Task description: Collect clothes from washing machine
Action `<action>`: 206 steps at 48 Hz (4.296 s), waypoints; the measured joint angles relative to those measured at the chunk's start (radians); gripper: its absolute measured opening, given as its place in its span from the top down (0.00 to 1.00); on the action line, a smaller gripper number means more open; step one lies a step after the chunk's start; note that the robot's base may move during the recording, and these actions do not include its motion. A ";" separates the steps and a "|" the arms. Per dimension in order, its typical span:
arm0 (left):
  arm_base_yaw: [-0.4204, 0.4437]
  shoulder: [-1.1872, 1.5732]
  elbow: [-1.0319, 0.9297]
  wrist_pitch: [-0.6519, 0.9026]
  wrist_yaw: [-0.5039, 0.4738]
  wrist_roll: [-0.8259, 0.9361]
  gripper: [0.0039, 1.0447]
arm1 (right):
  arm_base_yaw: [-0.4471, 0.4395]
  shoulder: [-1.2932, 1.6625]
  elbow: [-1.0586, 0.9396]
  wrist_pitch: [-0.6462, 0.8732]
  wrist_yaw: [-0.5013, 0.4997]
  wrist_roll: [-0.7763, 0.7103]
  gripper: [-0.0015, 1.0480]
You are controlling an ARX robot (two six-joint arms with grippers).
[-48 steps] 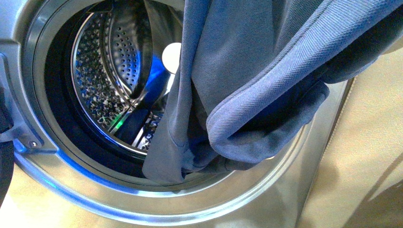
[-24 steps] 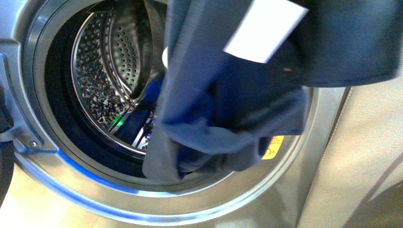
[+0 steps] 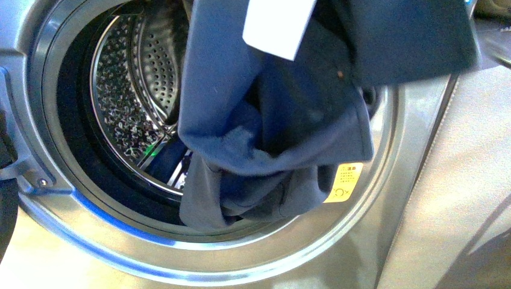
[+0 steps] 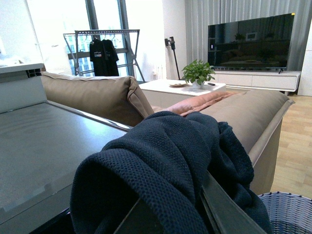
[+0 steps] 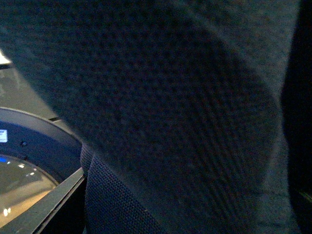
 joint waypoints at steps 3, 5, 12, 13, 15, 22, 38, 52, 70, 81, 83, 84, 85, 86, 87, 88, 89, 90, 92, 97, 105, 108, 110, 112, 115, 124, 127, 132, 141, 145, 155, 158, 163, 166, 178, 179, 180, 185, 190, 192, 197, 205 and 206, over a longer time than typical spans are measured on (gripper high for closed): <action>0.000 0.000 0.000 0.000 0.000 0.000 0.93 | 0.022 0.017 0.015 0.005 0.044 -0.003 0.07; 0.000 0.000 0.000 0.000 -0.001 0.000 0.93 | 0.036 0.027 0.023 0.008 0.065 -0.005 0.07; 0.000 0.000 0.000 0.000 -0.003 0.000 0.93 | 0.096 0.068 0.064 0.007 0.154 -0.036 0.07; 0.000 0.000 0.000 0.000 -0.003 0.000 0.93 | 0.105 0.075 0.072 0.005 0.168 -0.043 0.07; 0.000 0.000 0.000 0.000 -0.004 0.000 0.93 | 0.119 0.087 0.086 -0.002 0.198 -0.057 0.07; 0.000 0.000 0.000 0.000 -0.004 0.000 0.93 | 0.146 0.121 0.122 -0.009 0.292 -0.093 0.07; 0.000 0.000 0.000 0.000 -0.004 0.000 0.93 | 0.159 0.163 0.154 0.022 0.489 -0.148 0.18; 0.000 0.000 0.005 0.000 -0.003 -0.002 0.62 | 0.107 0.134 0.148 0.108 0.560 -0.168 0.57; 0.000 0.000 0.013 0.000 0.000 -0.002 0.05 | -0.097 -0.107 0.092 0.091 0.525 -0.163 0.89; 0.000 0.000 0.013 0.000 0.004 -0.002 0.06 | -0.298 -0.290 0.048 -0.004 0.387 -0.103 0.89; 0.000 0.000 0.013 0.000 0.004 -0.002 0.06 | -0.355 -0.318 0.048 -0.025 0.354 -0.074 0.89; 0.000 0.000 0.013 0.000 0.004 -0.002 0.06 | -0.402 -0.337 0.048 -0.038 0.329 -0.050 0.89; 0.000 0.000 0.013 0.000 0.005 -0.002 0.06 | -0.435 -0.348 0.049 -0.045 0.312 -0.033 0.89; 0.000 0.000 0.013 0.000 0.005 -0.002 0.06 | -0.469 -0.357 0.050 -0.050 0.296 -0.014 0.89; 0.000 0.000 0.013 0.000 0.005 -0.002 0.06 | -0.522 -0.369 0.053 -0.058 0.273 0.014 0.89; 0.000 0.000 0.013 0.000 0.005 -0.002 0.06 | -0.557 -0.374 0.058 -0.062 0.259 0.030 0.89; 0.000 0.000 0.013 0.000 0.005 -0.002 0.06 | -0.612 -0.379 0.068 -0.066 0.237 0.061 0.89; -0.001 0.000 0.013 0.000 0.005 -0.002 0.06 | -0.649 -0.380 0.074 -0.066 0.224 0.088 0.89; -0.001 0.000 0.013 0.000 0.005 -0.002 0.06 | -0.740 -0.379 0.095 -0.063 0.196 0.141 0.89; -0.001 0.000 0.013 0.000 0.004 -0.002 0.06 | -0.948 -0.376 0.144 -0.032 0.145 0.253 0.89; -0.001 0.000 0.014 0.000 0.004 -0.001 0.06 | -1.229 -0.370 0.209 0.043 0.077 0.401 0.89; -0.001 0.000 0.014 0.000 0.004 -0.002 0.06 | -1.297 -0.362 0.230 0.058 0.057 0.437 0.89; -0.001 0.000 0.014 0.000 0.004 -0.002 0.06 | -1.346 -0.356 0.242 0.067 0.041 0.468 0.89; -0.001 0.000 0.014 0.000 0.004 -0.002 0.06 | -1.389 -0.353 0.247 0.072 0.018 0.493 0.89; -0.001 0.000 0.014 0.000 0.004 -0.002 0.06 | -1.448 -0.353 0.243 0.073 -0.036 0.524 0.89; -0.001 0.000 0.014 0.000 0.004 -0.001 0.06 | -1.503 -0.353 0.161 0.016 -0.177 0.515 0.89; -0.001 0.000 0.014 0.000 0.004 -0.002 0.06 | -1.496 -0.346 0.113 -0.040 -0.235 0.483 0.89; -0.001 0.000 0.014 0.000 0.004 -0.002 0.06 | -1.455 -0.309 -0.006 -0.196 -0.328 0.377 0.89; -0.001 0.000 0.014 0.000 0.004 -0.002 0.06 | -1.357 -0.104 -0.206 -0.583 -0.347 0.049 0.89; -0.001 0.000 0.014 0.000 0.004 -0.002 0.06 | -1.315 0.014 -0.237 -0.629 -0.300 -0.096 0.89; -0.001 0.000 0.014 0.000 0.004 -0.002 0.06 | -1.260 0.264 -0.244 -0.574 -0.196 -0.322 0.89; -0.001 0.000 0.014 0.000 0.004 -0.001 0.06 | -1.254 0.322 -0.244 -0.535 -0.176 -0.358 0.79; -0.001 0.000 0.014 0.000 0.004 -0.002 0.06 | -1.252 0.374 -0.244 -0.481 -0.148 -0.390 0.63; -0.001 0.000 0.014 0.000 0.004 -0.002 0.06 | -1.250 0.378 -0.244 -0.464 -0.139 -0.399 0.54; -0.001 -0.001 0.014 0.000 0.004 -0.002 0.06 | -1.202 0.203 -0.219 -0.557 -0.171 -0.355 0.11; -0.001 -0.001 0.014 0.000 0.004 -0.001 0.06 | -1.196 0.177 -0.217 -0.570 -0.177 -0.348 0.07; -0.001 -0.001 0.014 0.000 0.004 -0.002 0.06 | -1.189 0.147 -0.216 -0.581 -0.184 -0.332 0.06; -0.001 -0.001 0.014 0.000 0.004 -0.001 0.06 | -1.142 -0.070 -0.202 -0.574 -0.215 -0.238 0.07; -0.001 -0.001 0.014 0.000 0.004 -0.002 0.06 | -1.078 -0.311 -0.193 -0.491 -0.197 -0.114 0.07; -0.001 -0.001 0.014 0.000 0.004 -0.002 0.06 | -1.043 -0.389 -0.193 -0.461 -0.171 -0.071 0.07; -0.001 -0.002 0.014 0.000 0.004 -0.001 0.06 | -0.938 -0.533 -0.196 -0.434 -0.098 -0.019 0.07; -0.001 -0.002 0.014 0.000 0.004 -0.002 0.06 | -0.675 -0.731 -0.298 -0.408 0.115 -0.043 0.07; -0.001 -0.002 0.014 0.000 0.004 -0.001 0.06 | -0.623 -0.761 -0.320 -0.409 0.155 -0.059 0.07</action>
